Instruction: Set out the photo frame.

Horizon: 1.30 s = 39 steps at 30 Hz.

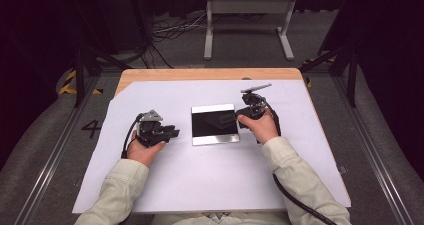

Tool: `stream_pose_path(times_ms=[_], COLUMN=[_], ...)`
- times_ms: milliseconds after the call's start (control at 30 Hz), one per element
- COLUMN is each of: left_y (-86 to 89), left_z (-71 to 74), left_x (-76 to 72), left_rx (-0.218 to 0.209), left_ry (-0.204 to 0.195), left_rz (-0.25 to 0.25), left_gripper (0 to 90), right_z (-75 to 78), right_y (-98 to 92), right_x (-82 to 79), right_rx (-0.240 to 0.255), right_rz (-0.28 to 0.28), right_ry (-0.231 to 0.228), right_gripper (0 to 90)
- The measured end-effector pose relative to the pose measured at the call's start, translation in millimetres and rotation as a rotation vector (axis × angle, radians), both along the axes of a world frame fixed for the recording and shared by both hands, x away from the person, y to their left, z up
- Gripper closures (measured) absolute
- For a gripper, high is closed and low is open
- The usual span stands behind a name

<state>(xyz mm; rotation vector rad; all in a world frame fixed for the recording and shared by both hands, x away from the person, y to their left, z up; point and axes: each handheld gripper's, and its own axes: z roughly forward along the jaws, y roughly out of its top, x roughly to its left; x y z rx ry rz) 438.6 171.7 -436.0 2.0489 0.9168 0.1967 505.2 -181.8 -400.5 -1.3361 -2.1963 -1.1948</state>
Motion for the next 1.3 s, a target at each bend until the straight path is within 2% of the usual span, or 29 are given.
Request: stream_pose_path(times_ms=[300, 533, 667, 1000, 1167, 1233, 1300], left_y=[-0.1, -0.6, -0.4, -0.6, -1.2, -1.1, -1.1], left_z=[-0.5, -0.4, -0.6, -0.5, -0.9, -1.0, -1.1], left_x=[0.3, -0.2, 0.0, -0.1, 0.0, 0.3, 0.3], left_rx=[0.003, 0.002, 0.0, 0.003, 0.007, 0.009, 0.01], left_ry=[-0.001, 0.003, 0.003, 0.002, 0.0, -0.001, -0.001], left_rz=[-0.001, 0.001, 0.001, 0.001, -0.003, -0.003, -0.003], left_gripper=[67.8, 67.6, 67.6, 67.6, 67.6, 67.6, 67.6], right_z=[7.6, 13.8, 18.1, 22.7, 21.8, 20.0, 19.1], right_y=[-1.8, -2.6, -1.1, -5.6, -12.4, -14.7, -15.7], right_x=[-6.1, -10.0, -13.1, -25.6, -31.2, -32.7, -34.9], right_rx=[-0.003, 0.038, 0.045, 0.065, 0.095, 0.129, 0.138], right_rz=[0.033, 0.068, 0.087, 0.125, 0.13, 0.127, 0.124], right_ry=[-0.042, -0.068, -0.08, -0.081, -0.065, -0.052, -0.055], right_gripper=[65.9, 75.0, 77.9, 84.3, 87.0, 87.6, 87.6])
